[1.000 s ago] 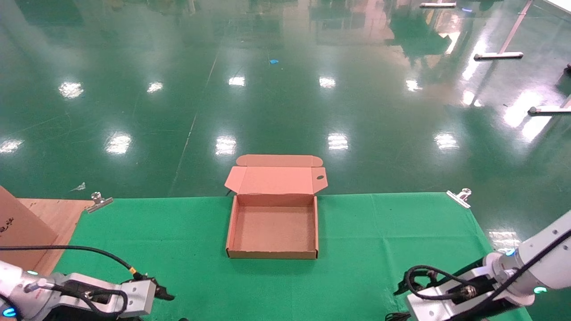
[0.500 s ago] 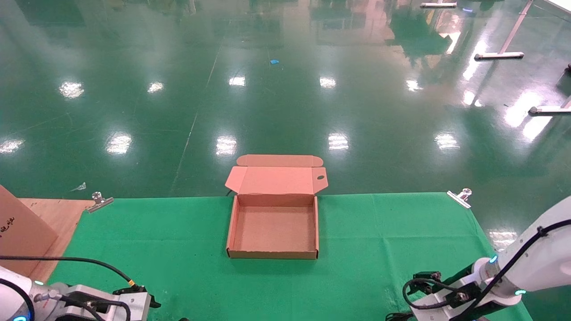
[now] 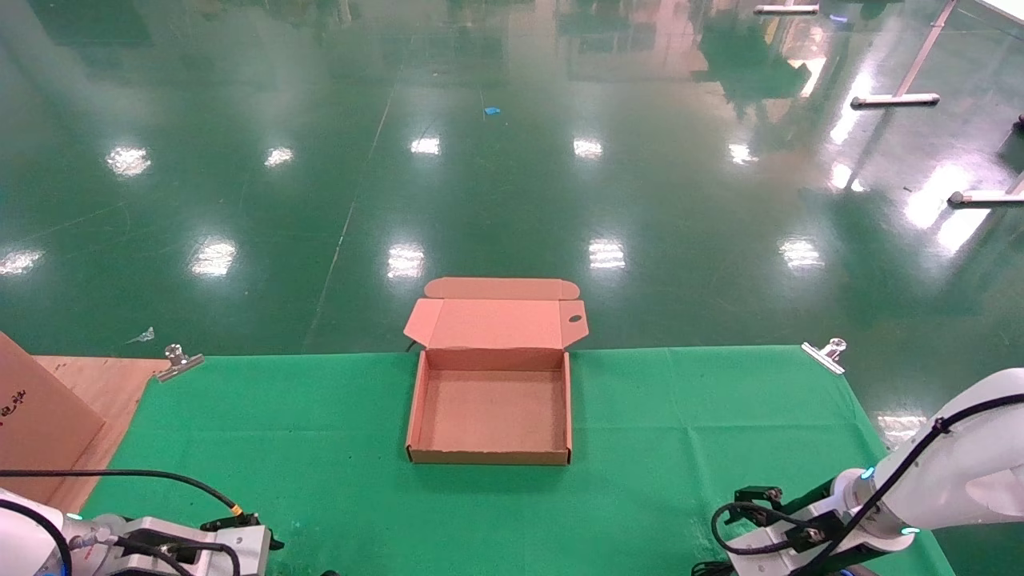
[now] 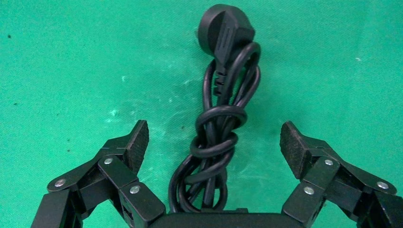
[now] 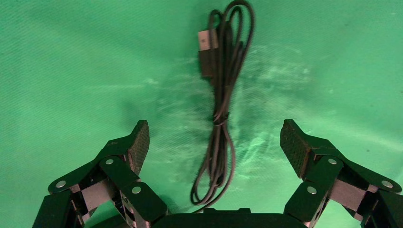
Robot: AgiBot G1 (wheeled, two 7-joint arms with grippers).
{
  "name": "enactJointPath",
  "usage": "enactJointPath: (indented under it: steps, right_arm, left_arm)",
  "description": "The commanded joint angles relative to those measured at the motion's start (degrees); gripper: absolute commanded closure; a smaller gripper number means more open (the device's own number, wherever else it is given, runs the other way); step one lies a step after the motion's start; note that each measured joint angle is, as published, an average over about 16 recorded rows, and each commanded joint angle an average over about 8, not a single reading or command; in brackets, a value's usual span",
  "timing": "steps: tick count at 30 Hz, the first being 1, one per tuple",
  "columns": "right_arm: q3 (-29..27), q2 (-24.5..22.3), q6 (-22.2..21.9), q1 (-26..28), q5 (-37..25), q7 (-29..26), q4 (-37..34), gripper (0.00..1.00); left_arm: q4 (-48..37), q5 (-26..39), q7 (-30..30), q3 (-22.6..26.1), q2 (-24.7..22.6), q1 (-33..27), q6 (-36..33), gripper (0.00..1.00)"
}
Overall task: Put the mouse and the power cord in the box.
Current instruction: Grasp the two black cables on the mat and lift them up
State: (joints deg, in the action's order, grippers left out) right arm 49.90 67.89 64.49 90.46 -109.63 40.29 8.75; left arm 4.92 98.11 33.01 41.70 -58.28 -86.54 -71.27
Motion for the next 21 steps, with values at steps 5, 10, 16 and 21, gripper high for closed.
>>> enactJointPath:
  steps: [5,10,16,21]
  right_arm:
    - [-0.5,1.1,-2.0,0.4,0.7,2.2,-3.4,0.0]
    - [-0.5,1.8,-3.3,0.6,0.6,3.4,-5.0,0.0]
    - [-0.6,2.2,-5.3,0.8,0.7,4.1,-6.3,0.7]
    - [-0.7,2.3,-7.2,0.6,0.9,4.6,-6.9,1.0]
  left_arm:
    - [-1.9,-0.5,1.2,-0.4,-0.4,-0.3,1.0,0.0]
    - [-2.8,-1.1,2.0,-0.8,-0.4,-0.4,1.2,0.0]
    - [-3.6,-0.8,2.4,-0.6,-0.4,-0.7,1.5,0.62]
    - [-3.9,-0.3,2.7,-0.3,-0.4,-1.1,1.6,1.0]
